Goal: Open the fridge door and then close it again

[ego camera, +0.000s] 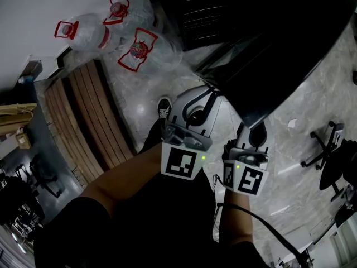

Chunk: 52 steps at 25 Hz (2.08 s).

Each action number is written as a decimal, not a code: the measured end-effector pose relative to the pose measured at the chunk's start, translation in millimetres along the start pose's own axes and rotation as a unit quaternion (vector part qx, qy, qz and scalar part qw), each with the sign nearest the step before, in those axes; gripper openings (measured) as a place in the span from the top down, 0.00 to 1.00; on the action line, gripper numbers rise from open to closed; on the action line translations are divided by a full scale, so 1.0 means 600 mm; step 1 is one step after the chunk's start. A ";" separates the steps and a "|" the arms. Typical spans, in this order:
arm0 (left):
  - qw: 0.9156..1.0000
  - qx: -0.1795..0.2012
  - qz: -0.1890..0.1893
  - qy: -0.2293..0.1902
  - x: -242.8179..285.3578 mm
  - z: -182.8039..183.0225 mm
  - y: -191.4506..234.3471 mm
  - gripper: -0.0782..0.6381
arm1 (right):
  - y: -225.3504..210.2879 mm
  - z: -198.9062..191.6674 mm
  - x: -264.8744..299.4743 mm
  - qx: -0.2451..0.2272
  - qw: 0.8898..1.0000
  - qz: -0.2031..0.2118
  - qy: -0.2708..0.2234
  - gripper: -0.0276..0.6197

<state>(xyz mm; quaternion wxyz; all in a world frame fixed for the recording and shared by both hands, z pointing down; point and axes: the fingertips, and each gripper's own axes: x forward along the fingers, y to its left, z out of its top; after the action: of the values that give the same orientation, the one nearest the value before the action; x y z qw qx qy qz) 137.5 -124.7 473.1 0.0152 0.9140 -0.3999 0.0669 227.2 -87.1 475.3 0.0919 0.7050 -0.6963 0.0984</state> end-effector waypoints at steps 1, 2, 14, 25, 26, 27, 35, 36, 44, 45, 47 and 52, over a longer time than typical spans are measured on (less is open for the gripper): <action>1.000 0.001 0.000 -0.002 0.000 0.001 0.002 0.83 | 0.003 0.002 0.003 -0.001 1.000 0.002 0.000 0.93; 1.000 0.001 0.001 -0.003 0.000 0.003 0.005 0.83 | 0.006 0.004 0.006 -0.001 1.000 0.004 -0.001 0.93; 1.000 0.006 0.021 -0.003 0.021 -0.001 0.106 0.82 | 0.048 0.019 0.060 -0.009 0.999 0.034 0.003 0.93; 1.000 0.014 0.002 -0.006 0.057 -0.001 0.200 0.80 | 0.071 0.040 0.107 -0.014 0.999 0.038 0.002 0.93; 1.000 0.011 0.002 -0.005 0.060 -0.001 0.208 0.80 | 0.071 0.042 0.111 -0.014 0.999 0.037 0.002 0.93; 1.000 0.006 0.003 -0.004 0.064 -0.002 0.216 0.80 | 0.071 0.043 0.115 -0.014 0.999 0.035 0.002 0.93; 0.999 -0.033 0.018 -0.005 0.096 0.001 0.265 0.79 | 0.070 0.049 0.130 -0.005 1.000 0.018 0.004 0.93; 0.999 -0.032 0.017 -0.004 0.096 0.000 0.268 0.79 | 0.071 0.049 0.131 -0.004 1.000 0.016 0.003 0.93; 1.000 -0.014 0.025 -0.008 0.083 0.011 0.273 0.79 | 0.096 0.072 0.115 0.017 1.000 0.013 -0.003 0.93; 0.999 -0.024 0.033 -0.011 0.073 0.018 0.275 0.80 | 0.107 0.086 0.111 0.021 1.000 0.021 -0.008 0.93; 0.999 -0.033 0.038 -0.018 0.042 0.043 0.271 0.82 | 0.130 0.123 0.100 0.027 0.999 0.037 -0.025 0.93; 0.999 -0.034 -0.008 -0.031 -0.047 0.151 0.225 0.88 | 0.185 0.228 0.049 0.023 0.995 0.075 -0.063 0.93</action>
<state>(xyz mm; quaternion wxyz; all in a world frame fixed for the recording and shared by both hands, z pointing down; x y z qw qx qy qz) 29.2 -203.3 375.9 0.0348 0.9177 -0.3951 0.0248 118.2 -153.7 350.3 0.0242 0.6578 -0.7489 0.0765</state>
